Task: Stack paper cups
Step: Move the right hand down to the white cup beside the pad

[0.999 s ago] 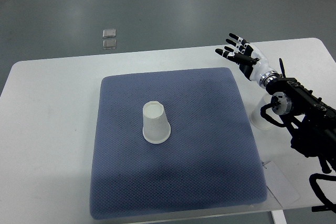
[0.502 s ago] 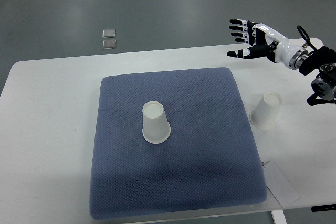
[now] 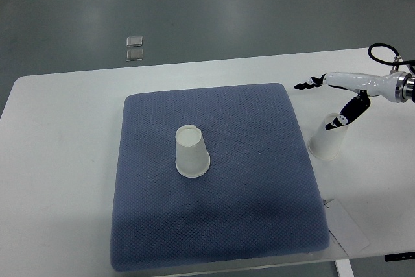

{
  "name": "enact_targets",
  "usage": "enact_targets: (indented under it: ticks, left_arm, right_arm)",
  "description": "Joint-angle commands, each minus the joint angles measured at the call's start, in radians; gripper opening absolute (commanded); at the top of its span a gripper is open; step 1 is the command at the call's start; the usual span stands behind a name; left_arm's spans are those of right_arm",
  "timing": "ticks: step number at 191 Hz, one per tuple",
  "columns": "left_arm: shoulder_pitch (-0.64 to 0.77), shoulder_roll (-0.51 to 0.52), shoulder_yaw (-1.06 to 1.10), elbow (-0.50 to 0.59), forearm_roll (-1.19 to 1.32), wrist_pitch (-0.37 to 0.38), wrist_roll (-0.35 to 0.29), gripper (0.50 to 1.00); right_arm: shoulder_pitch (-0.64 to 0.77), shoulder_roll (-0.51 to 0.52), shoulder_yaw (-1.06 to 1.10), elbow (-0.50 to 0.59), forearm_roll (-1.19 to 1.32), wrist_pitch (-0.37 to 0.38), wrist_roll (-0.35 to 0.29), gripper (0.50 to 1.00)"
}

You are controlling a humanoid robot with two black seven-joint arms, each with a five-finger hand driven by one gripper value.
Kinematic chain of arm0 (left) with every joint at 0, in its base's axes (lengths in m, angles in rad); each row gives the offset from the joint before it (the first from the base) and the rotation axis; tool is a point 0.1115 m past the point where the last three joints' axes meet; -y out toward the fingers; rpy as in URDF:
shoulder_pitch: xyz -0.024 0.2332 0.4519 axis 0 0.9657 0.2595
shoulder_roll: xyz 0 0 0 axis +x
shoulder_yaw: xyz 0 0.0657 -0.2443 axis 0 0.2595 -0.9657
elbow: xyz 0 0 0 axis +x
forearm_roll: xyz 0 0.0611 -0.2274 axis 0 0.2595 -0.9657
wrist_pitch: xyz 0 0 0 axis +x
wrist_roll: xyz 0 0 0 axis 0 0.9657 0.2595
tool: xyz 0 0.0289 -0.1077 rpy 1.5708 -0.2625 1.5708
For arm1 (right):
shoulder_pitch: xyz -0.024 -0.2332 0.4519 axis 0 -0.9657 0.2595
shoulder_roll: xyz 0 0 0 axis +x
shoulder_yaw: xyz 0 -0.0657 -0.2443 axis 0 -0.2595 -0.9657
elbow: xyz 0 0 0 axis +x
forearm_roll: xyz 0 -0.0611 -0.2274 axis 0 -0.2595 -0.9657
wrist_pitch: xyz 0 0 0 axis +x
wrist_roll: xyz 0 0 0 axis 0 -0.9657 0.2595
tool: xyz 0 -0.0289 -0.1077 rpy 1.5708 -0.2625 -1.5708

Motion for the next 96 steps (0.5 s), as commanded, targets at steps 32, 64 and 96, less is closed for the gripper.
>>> enact_targets:
  ticks: [32, 64, 96]
  left_arm:
    - [0.0, 0.0, 0.0, 0.0, 0.0, 0.0, 0.0, 1.0]
    - [0.0, 0.0, 0.0, 0.0, 0.0, 0.0, 0.0, 1.0]
    - [-0.001, 0.0, 0.0, 0.0, 0.0, 0.0, 0.0, 1.0]
  right_arm:
    - [-0.002, -0.013, -0.051, -0.007, -0.112, -0.024, 0.007, 0.924]
    - [0.0, -0.005, -0.086, -0.016, -0.12, -0.055, 0.003, 0.913]
    - [0.003, -0.002, -0.117, -0.034, -0.128, -0.073, 0.003, 0.842]
